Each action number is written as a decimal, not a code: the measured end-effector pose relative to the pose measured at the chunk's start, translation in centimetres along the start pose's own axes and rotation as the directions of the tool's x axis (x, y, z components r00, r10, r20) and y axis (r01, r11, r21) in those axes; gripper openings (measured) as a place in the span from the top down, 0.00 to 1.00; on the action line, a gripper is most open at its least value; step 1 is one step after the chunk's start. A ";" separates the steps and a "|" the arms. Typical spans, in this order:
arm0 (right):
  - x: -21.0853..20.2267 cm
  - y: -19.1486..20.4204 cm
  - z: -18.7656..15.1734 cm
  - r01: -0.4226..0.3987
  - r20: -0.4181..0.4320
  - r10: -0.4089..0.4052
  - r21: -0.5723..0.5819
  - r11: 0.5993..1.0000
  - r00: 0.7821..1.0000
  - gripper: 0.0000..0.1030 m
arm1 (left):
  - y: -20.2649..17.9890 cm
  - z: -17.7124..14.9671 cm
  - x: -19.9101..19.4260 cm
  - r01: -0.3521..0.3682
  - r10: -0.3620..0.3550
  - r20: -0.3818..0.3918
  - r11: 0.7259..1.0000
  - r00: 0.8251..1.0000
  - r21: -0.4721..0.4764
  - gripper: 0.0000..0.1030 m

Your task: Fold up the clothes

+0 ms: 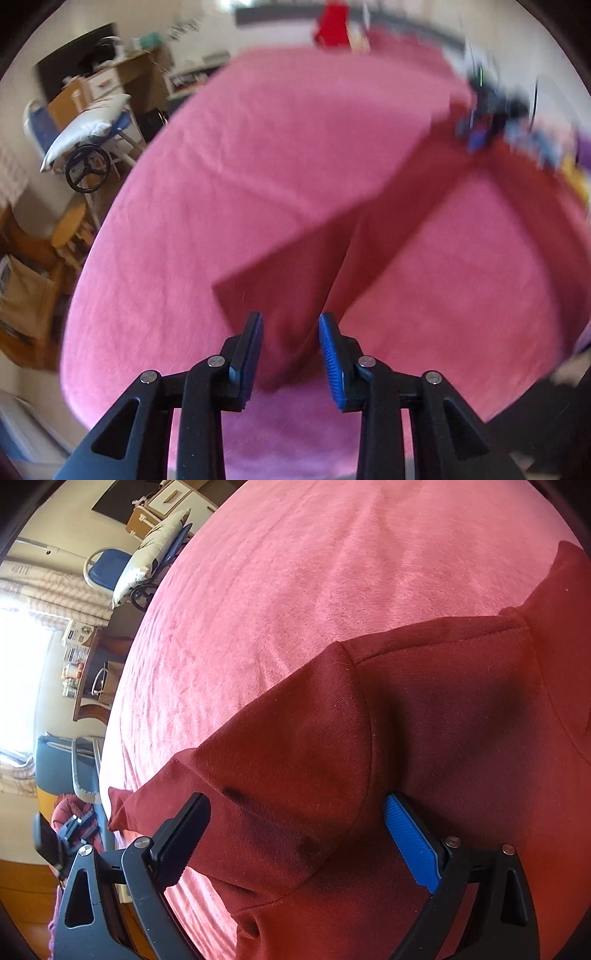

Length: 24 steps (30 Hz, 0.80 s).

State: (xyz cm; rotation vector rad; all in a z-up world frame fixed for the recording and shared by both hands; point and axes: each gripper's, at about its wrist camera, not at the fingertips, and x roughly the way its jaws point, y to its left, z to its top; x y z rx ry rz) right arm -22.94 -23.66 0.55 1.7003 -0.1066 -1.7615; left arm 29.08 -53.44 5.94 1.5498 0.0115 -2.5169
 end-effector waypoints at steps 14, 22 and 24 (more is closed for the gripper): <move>-1.0 -0.9 -1.1 0.025 -0.008 -0.025 -0.014 1.000 1.000 0.06 | 0.0 1.6 1.8 0.028 -0.029 -0.087 1.000 0.996 -0.004 0.88; -0.2 -0.3 0.0 -0.008 -0.004 0.008 0.004 1.000 1.000 0.06 | 10.4 7.6 -5.0 0.184 -0.127 0.153 0.874 0.980 -0.450 0.89; -0.1 -0.2 0.2 -0.011 -0.003 0.011 0.007 1.000 1.000 0.06 | 13.4 8.1 -4.1 0.136 -0.065 0.147 0.825 0.987 -0.548 0.89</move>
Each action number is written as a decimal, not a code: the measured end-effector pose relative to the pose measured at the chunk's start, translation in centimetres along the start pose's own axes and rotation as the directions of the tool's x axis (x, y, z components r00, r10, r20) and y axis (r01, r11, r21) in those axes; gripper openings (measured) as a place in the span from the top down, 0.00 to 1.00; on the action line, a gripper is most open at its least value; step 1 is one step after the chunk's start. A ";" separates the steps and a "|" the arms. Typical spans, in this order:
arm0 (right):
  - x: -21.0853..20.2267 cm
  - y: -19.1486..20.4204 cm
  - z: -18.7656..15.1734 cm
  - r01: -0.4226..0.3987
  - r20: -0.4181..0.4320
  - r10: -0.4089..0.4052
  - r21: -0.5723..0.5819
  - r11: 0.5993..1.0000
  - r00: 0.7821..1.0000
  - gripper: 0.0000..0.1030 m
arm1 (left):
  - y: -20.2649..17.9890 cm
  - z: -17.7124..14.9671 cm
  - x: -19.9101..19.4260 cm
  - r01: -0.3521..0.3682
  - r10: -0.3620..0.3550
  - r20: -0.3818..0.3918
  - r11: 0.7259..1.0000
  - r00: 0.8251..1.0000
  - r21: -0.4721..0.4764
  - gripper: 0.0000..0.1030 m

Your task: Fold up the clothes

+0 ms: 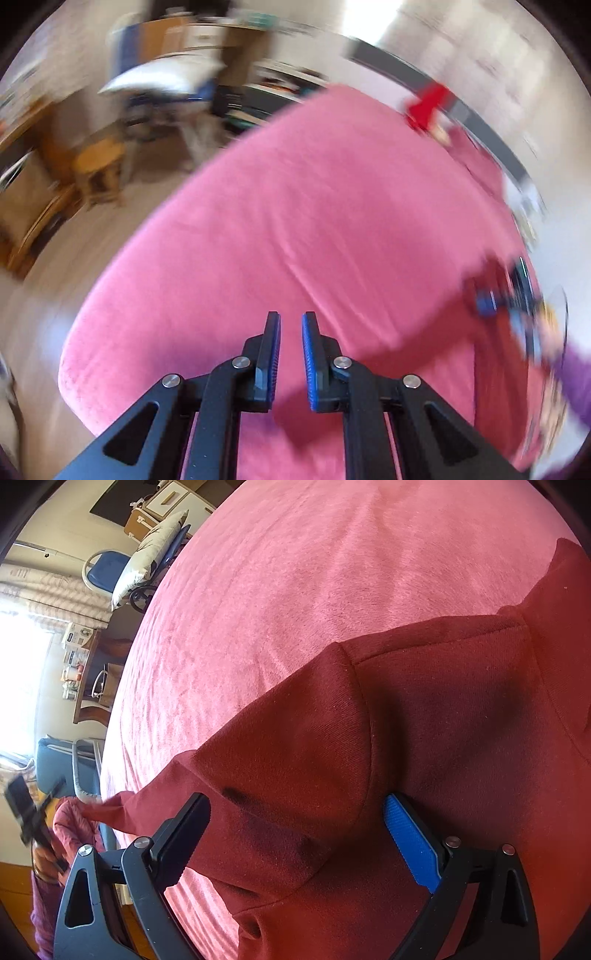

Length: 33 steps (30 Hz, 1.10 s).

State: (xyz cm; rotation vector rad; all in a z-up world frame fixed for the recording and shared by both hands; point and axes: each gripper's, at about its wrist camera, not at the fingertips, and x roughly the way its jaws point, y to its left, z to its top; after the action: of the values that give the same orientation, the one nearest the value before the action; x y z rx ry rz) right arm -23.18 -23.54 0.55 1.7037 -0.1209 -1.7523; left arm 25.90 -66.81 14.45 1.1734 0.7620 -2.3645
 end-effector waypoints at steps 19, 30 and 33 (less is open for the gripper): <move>0.4 1.4 0.3 -0.014 0.002 0.014 -0.001 1.000 1.000 0.06 | 1.7 -12.5 5.5 0.015 -0.020 -0.019 0.968 1.000 -0.250 0.80; 1.0 2.3 0.9 -0.009 0.001 0.009 -0.001 1.000 1.000 0.04 | -5.7 -16.1 4.1 -0.453 0.444 0.128 0.779 0.887 0.433 0.77; 1.3 2.7 1.0 0.006 0.001 -0.006 -0.008 1.000 1.000 0.03 | -6.1 -16.3 5.7 -0.497 0.490 0.161 0.698 0.857 0.516 0.77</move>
State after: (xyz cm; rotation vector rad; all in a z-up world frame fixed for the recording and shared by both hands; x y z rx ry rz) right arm -22.89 -26.61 0.97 1.6988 -0.1090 -1.7557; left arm 29.06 -52.48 3.44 1.3581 -0.2673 -2.1453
